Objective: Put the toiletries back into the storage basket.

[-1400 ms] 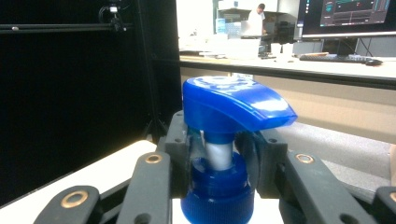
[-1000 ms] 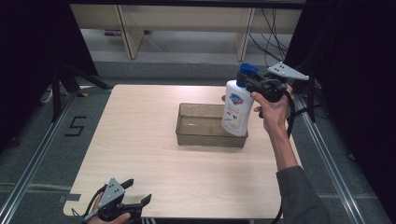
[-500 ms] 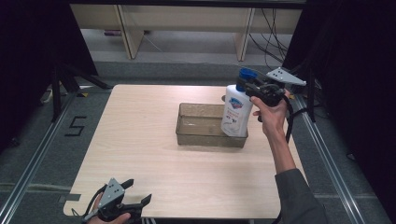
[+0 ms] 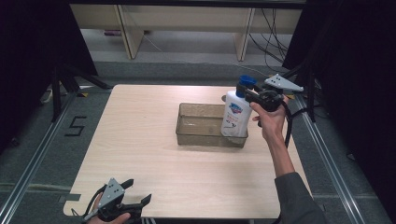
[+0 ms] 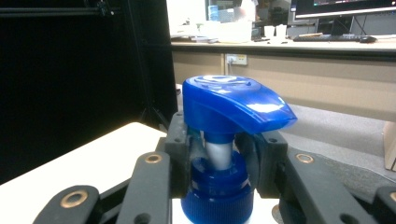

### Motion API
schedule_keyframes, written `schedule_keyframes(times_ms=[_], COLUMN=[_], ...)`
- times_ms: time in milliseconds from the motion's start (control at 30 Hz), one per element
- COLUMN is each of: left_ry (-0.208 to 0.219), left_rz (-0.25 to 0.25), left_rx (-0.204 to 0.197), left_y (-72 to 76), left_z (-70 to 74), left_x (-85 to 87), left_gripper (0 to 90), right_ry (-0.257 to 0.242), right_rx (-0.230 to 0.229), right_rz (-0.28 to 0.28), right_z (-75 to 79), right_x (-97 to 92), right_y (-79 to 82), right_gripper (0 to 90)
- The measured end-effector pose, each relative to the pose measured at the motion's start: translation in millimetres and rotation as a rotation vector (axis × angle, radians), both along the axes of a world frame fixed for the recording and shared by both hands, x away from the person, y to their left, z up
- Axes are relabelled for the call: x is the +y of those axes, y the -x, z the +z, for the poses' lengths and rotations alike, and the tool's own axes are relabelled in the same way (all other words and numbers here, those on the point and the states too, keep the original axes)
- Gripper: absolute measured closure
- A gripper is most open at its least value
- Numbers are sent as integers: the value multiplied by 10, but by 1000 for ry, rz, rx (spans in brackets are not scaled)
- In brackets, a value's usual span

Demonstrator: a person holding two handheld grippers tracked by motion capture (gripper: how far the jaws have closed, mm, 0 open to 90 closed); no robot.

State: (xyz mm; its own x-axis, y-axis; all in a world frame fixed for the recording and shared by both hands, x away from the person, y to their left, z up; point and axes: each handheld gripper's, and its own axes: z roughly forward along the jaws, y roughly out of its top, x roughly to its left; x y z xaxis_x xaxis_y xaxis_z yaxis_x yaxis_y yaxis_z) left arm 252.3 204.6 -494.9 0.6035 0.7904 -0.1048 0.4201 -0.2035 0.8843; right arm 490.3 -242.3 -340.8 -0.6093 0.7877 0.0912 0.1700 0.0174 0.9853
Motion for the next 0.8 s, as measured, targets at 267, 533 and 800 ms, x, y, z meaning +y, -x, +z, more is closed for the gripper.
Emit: schedule_keyframes(times_ms=[267,533,800], left_ry=[0,10,5], left_rz=[-1,-5,-2], left_rx=[0,-1,-1], left_y=[1,-5,-2], left_z=[-1,-17,-18], left_x=[1,-10,-9], left_gripper=[149,149,149], right_ry=[11,8,-4], right_rx=[8,3,-4], right_rz=[0,1,-8], right_z=[-115,-125,-160], right_x=[-10,-49,-82], right_y=[4,41,106], right_gripper=[656,645,538])
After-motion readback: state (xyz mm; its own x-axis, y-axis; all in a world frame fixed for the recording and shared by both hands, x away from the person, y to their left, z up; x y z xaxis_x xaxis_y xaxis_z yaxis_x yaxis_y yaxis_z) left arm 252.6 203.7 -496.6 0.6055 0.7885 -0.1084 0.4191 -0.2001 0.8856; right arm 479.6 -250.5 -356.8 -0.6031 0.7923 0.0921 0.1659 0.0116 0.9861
